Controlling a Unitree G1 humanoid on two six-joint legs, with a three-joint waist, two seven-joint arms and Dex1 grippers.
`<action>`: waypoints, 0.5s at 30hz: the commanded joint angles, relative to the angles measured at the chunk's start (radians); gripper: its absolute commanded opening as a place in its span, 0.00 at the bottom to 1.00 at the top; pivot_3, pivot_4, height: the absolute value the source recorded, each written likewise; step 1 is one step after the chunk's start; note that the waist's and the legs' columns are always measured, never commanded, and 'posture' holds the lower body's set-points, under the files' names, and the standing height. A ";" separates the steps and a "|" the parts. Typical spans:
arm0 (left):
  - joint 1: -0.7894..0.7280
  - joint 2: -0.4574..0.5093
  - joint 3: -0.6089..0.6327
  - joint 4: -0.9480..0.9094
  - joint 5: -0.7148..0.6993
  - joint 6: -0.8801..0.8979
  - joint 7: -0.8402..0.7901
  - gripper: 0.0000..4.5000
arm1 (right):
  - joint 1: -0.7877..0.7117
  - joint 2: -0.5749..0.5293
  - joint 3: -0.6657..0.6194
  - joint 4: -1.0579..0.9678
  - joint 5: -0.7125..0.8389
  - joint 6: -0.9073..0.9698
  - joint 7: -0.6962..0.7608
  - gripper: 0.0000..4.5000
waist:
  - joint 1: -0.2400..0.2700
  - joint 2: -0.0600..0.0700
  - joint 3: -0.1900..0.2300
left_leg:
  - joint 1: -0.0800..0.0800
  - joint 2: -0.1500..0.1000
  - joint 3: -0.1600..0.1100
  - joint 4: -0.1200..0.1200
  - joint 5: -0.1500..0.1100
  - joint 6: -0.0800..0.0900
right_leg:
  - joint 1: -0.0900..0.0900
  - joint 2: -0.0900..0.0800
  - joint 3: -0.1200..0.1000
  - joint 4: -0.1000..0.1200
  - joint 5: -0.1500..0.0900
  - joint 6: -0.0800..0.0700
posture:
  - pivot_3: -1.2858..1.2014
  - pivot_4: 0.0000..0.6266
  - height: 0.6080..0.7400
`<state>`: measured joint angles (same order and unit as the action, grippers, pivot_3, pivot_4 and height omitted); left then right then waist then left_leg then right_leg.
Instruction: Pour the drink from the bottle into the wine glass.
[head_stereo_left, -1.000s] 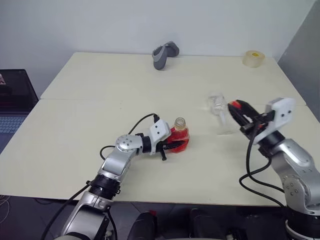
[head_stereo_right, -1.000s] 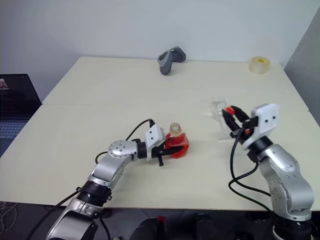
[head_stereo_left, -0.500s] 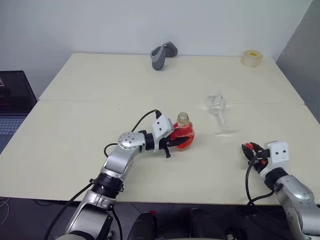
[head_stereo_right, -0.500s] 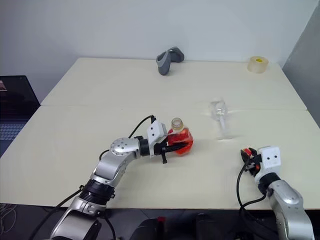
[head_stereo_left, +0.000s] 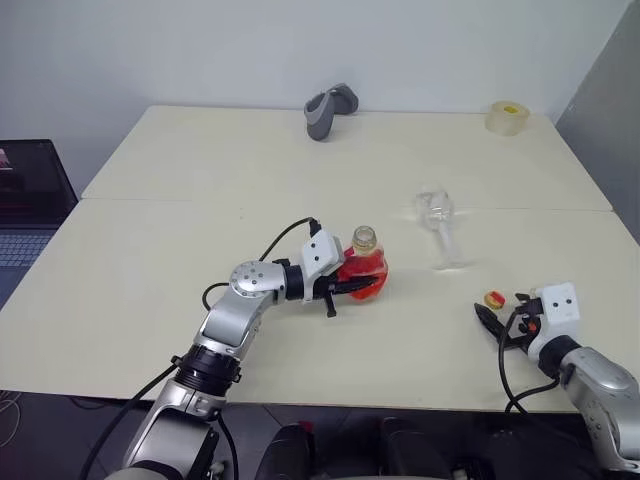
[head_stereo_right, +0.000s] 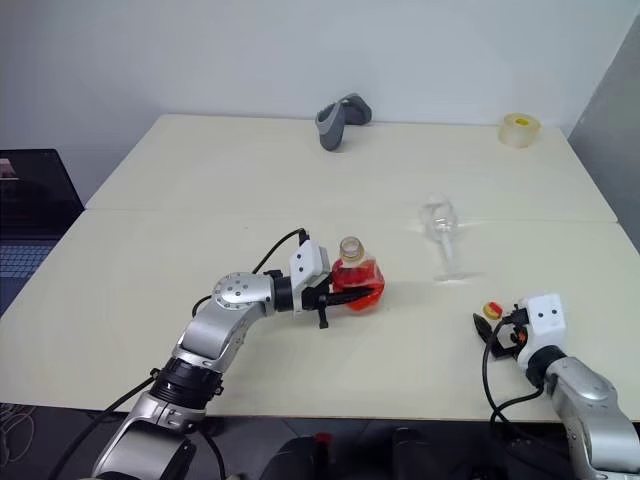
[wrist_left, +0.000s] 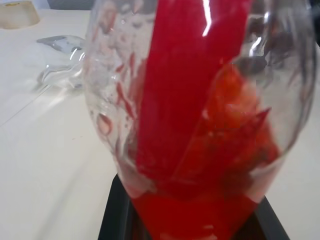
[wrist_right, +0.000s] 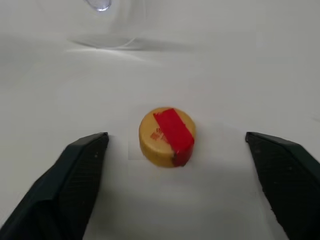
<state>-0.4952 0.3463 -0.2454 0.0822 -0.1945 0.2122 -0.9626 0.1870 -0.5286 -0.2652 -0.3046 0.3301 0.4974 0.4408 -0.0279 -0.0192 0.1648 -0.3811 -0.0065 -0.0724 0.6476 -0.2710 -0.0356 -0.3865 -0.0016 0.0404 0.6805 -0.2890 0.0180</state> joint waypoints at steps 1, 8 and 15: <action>-0.010 -0.006 0.068 0.001 0.005 -0.033 0.082 0.17 | 0.015 -0.068 -0.041 -0.073 0.045 0.011 0.089 1.00 | 0.000 0.000 0.000 | 0.000 0.000 0.000 0.000 0.000 0.000 | 0.000 0.000 0.000 0.000 0.000 0.000 | 0.52 0.24 1.00; -0.065 -0.024 0.228 0.182 0.075 -0.132 0.393 0.17 | -0.161 -0.178 0.059 -0.291 0.235 0.178 0.211 1.00 | -0.006 0.000 0.000 | 0.001 0.001 0.000 0.000 0.000 0.000 | 0.000 0.001 0.000 0.000 0.000 0.001 | 0.52 0.24 1.00; -0.126 -0.003 0.341 0.398 0.091 -0.230 0.556 0.17 | -0.504 -0.009 0.394 -0.199 0.122 0.188 0.153 1.00 | 0.000 -0.002 0.001 | -0.002 -0.001 -0.002 0.001 0.000 0.000 | -0.002 -0.001 -0.002 0.000 0.000 0.000 | 0.52 0.24 1.00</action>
<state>-0.5906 0.3349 0.0699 0.4670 -0.1051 0.0290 -0.4345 -0.2862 -0.5519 0.0870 -0.5221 0.4816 0.6941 0.6060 -0.0281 -0.0216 0.1661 -0.3838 -0.0071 -0.0739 0.6494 -0.2708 -0.0359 -0.3882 -0.0031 0.0382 0.6800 -0.2888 0.0178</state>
